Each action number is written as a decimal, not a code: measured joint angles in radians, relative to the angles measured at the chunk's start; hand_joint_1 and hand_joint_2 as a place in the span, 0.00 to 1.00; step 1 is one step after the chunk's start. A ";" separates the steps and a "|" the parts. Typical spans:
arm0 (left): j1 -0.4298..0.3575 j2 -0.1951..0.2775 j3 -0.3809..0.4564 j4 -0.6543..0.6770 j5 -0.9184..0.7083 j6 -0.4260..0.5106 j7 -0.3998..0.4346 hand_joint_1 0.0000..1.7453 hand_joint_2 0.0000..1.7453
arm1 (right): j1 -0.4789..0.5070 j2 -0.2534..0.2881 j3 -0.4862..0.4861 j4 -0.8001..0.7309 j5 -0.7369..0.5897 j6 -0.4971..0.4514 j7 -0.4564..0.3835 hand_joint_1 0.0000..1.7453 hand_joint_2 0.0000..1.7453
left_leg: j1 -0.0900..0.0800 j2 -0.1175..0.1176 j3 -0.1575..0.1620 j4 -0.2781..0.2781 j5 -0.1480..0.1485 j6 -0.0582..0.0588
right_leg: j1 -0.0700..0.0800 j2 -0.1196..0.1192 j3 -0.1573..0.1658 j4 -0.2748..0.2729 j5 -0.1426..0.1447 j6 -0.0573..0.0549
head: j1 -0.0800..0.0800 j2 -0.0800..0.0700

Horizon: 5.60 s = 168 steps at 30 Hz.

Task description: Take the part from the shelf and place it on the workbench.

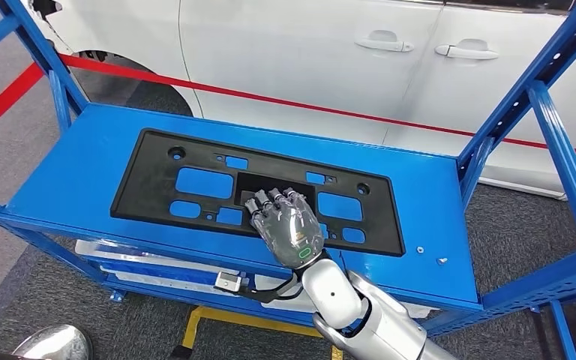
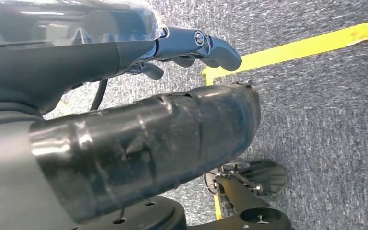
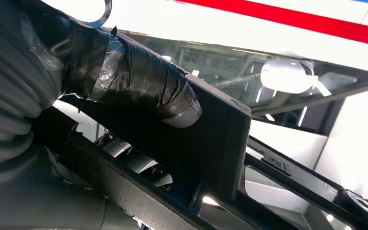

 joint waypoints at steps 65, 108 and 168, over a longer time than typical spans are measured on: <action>0.007 -0.030 0.012 0.000 -0.008 0.071 -0.002 0.00 1.00 | 0.095 -0.011 -0.034 -0.026 0.000 -0.029 0.126 1.00 1.00 | -0.002 0.005 -0.025 0.004 0.030 -0.018 | 0.011 0.001 0.135 -0.177 0.013 -0.013 | 0.000 0.000; 0.019 -0.009 0.011 0.000 0.006 0.078 -0.005 0.00 1.00 | 0.059 0.082 -0.126 0.011 -0.115 0.003 0.074 1.00 1.00 | 0.003 0.009 -0.006 0.117 -0.083 -0.050 | 0.006 -0.007 0.054 -0.166 0.077 -0.044 | 0.000 0.000; 0.019 -0.004 0.014 0.000 -0.012 0.075 0.002 0.00 1.00 | 0.096 0.105 -0.272 0.057 -0.290 -0.113 -0.015 1.00 1.00 | 0.006 0.013 -0.111 0.275 -0.107 -0.062 | 0.001 -0.008 0.077 -0.182 0.070 -0.039 | -0.001 0.000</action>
